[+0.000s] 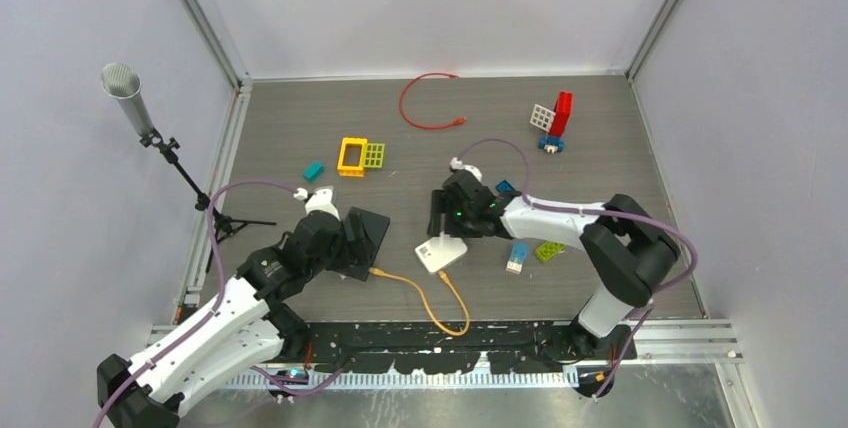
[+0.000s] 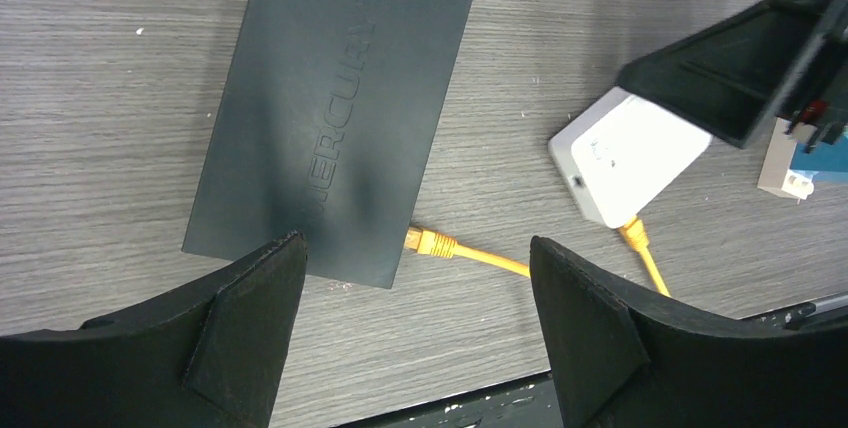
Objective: Insert the plug into the switch port
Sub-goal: Adjust the switch port at the center of the board.
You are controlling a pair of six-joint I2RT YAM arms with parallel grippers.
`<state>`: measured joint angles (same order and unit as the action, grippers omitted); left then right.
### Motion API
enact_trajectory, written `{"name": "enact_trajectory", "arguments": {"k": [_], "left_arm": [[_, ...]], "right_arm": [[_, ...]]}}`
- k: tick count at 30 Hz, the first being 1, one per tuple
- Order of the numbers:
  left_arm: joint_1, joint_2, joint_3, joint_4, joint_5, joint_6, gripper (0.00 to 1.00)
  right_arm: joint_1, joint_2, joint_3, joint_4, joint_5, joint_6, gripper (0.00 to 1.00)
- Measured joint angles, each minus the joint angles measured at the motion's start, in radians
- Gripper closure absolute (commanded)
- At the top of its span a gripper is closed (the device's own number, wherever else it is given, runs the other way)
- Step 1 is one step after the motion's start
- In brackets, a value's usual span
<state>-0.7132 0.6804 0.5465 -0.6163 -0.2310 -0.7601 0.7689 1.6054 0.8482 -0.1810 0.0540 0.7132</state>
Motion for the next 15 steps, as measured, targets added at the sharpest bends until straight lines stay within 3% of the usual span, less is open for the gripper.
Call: {"name": "enact_trajectory", "arguments": {"k": [7, 15], "left_arm": [[0.0, -0.002, 0.0, 0.014, -0.015, 0.006, 0.16], [0.0, 0.076, 0.045, 0.027, -0.036, 0.063, 0.15]], "right_arm": [[0.069, 0.092, 0.179, -0.012, 0.055, -0.056, 0.15], [0.035, -0.132, 0.176, -0.124, 0.247, -0.216, 0.15]]}}
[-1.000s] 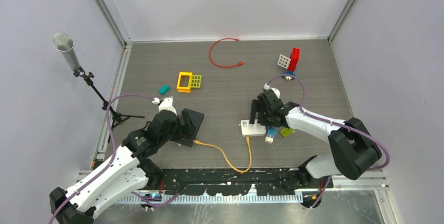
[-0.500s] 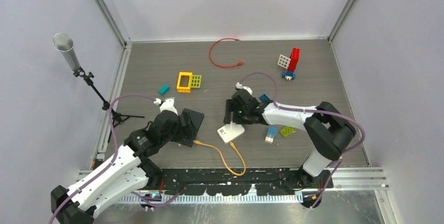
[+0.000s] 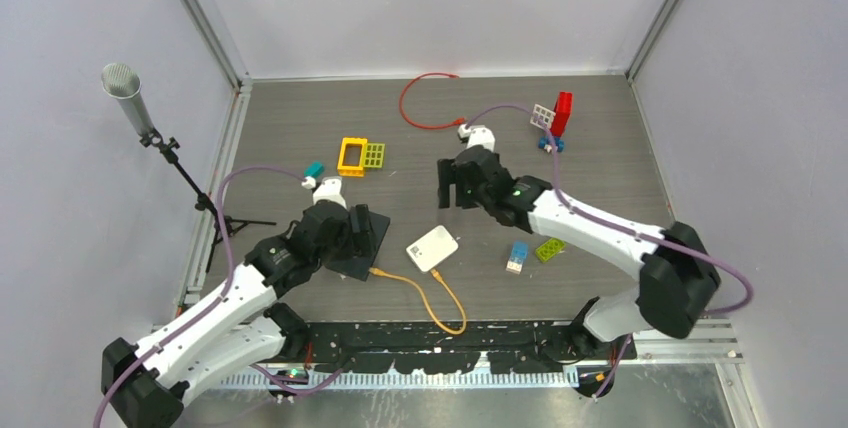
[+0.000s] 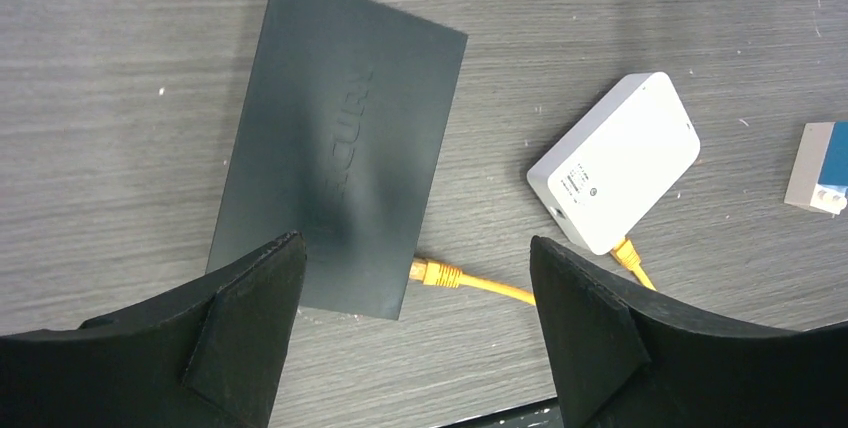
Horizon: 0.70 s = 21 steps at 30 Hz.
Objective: Insert the plug into the switch port
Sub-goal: Adjust the switch port at the center of the board, then pick up the connector from the center of the board.
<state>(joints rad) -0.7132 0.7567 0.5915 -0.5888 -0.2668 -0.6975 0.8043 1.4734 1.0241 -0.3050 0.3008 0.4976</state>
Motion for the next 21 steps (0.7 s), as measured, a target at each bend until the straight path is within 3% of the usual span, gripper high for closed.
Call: {"name": "enact_trajectory", "arguments": {"k": [5, 13, 21], "left_arm": [[0.0, 0.039, 0.042, 0.024, 0.002, 0.057, 0.15], [0.0, 0.004, 0.039, 0.06, 0.021, 0.086, 0.16], [0.0, 0.012, 0.018, 0.06, 0.07, 0.082, 0.15]], "right_arm": [[-0.084, -0.057, 0.037, -0.002, 0.019, -0.123, 0.15], [-0.252, 0.338, 0.386, -0.012, -0.102, -0.402, 0.15], [-0.366, 0.629, 0.608, -0.006, -0.452, -0.819, 0.15]]}}
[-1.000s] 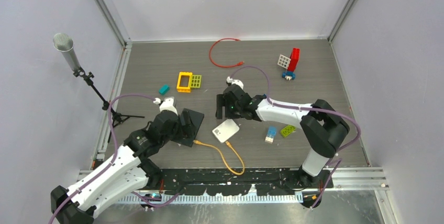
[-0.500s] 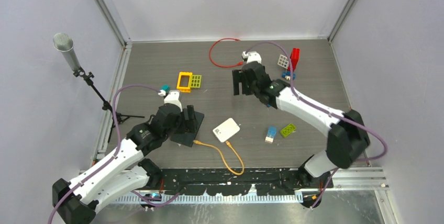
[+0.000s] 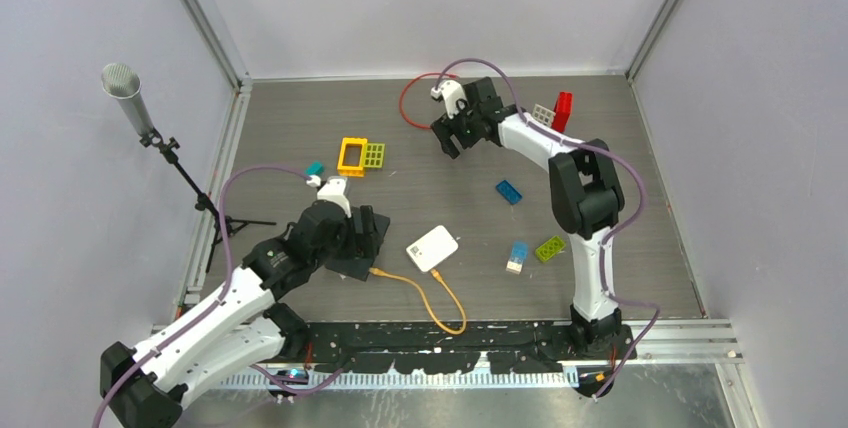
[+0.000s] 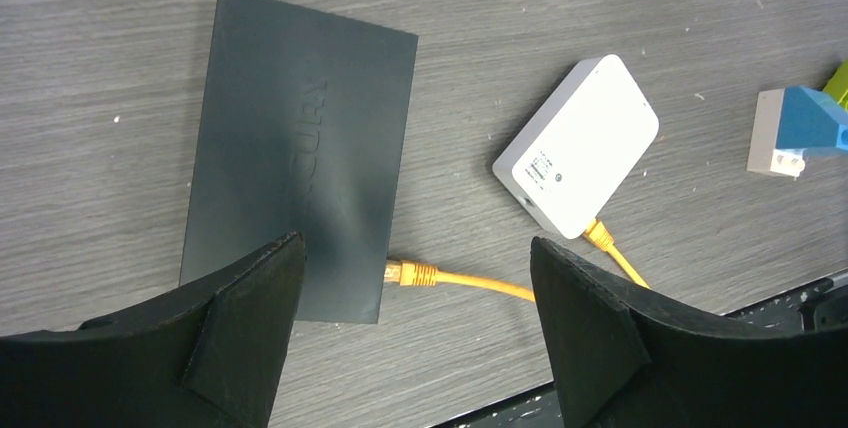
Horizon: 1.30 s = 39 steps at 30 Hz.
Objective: Insert the plug into the switch port
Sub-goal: Pick up the connector from the center of the board.
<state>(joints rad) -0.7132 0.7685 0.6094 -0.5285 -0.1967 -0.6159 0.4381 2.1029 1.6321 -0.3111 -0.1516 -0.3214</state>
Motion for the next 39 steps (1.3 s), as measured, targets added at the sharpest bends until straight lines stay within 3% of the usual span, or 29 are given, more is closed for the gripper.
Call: {"name": "enact_trajectory", "arguments": {"k": [11, 20, 26, 31, 37, 39], "left_arm": [[0.0, 0.052, -0.027, 0.003, 0.044, -0.005, 0.15], [0.0, 0.098, -0.027, 0.032, 0.063, -0.008, 0.15], [0.0, 0.137, -0.027, 0.04, 0.067, -0.008, 0.15], [0.0, 0.137, -0.027, 0.043, 0.067, -0.008, 0.15], [0.0, 0.137, -0.027, 0.046, 0.076, -0.009, 0.15], [0.0, 0.136, -0.027, 0.046, 0.079, -0.013, 0.15]], "right_arm": [[-0.074, 0.256, 0.255, 0.028, -0.279, -0.276, 0.14], [-0.082, 0.404, 0.431, 0.032, -0.356, -0.305, 0.15], [-0.1, 0.535, 0.674, -0.088, -0.39, -0.279, 0.16], [-0.105, 0.546, 0.716, -0.188, -0.396, -0.257, 0.19], [-0.102, 0.539, 0.734, -0.275, -0.357, -0.253, 0.37], [-0.097, 0.529, 0.729, -0.294, -0.324, -0.254, 0.54]]}}
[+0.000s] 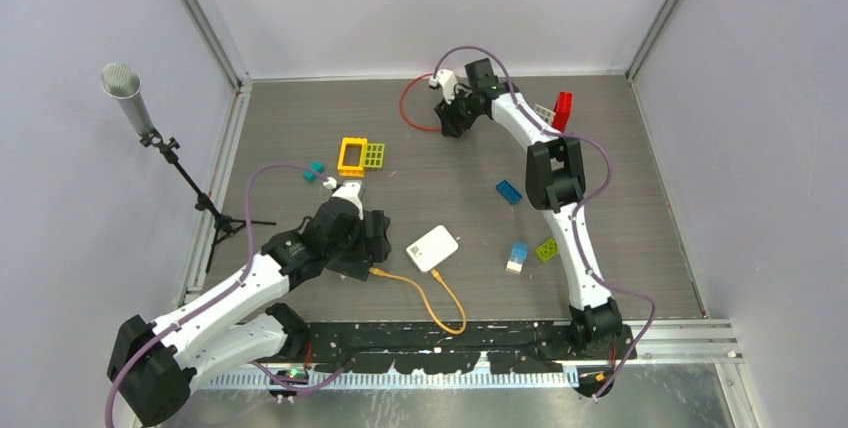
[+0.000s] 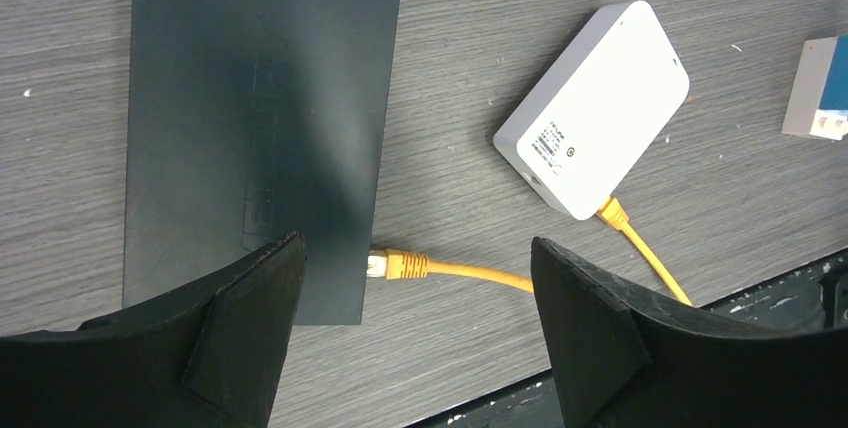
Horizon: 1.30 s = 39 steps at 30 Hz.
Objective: Insert the plug into the switch port
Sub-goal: Pick up the connector from the center of the board.
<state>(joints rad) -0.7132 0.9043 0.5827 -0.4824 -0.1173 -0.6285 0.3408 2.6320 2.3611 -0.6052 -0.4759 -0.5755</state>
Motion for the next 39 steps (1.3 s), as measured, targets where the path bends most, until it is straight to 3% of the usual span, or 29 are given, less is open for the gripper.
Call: {"name": "enact_trajectory", "arguments": {"k": [4, 8, 14, 19, 29, 39], "left_arm": [[0.0, -0.015, 0.0, 0.0, 0.009, -0.015, 0.15], [0.0, -0.045, 0.0, -0.001, 0.014, -0.026, 0.16], [0.0, -0.113, -0.005, -0.007, 0.013, -0.046, 0.16], [0.0, -0.162, -0.029, -0.009, 0.014, -0.072, 0.16], [0.0, -0.23, -0.047, -0.039, 0.014, -0.106, 0.17], [0.0, -0.27, -0.061, -0.054, 0.014, -0.132, 0.17]], "right_arm": [[0.013, -0.069, -0.111, 0.003, 0.042, -0.01, 0.63], [0.034, -0.132, -0.208, -0.002, 0.058, 0.009, 0.8], [0.055, -0.167, -0.266, 0.002, 0.049, 0.065, 0.87], [0.09, -0.336, -0.547, 0.059, 0.058, 0.111, 0.98], [0.195, -0.666, -1.045, 0.294, 0.088, 0.253, 1.0], [0.207, -0.996, -1.154, 0.421, 0.171, 0.369, 1.0]]}}
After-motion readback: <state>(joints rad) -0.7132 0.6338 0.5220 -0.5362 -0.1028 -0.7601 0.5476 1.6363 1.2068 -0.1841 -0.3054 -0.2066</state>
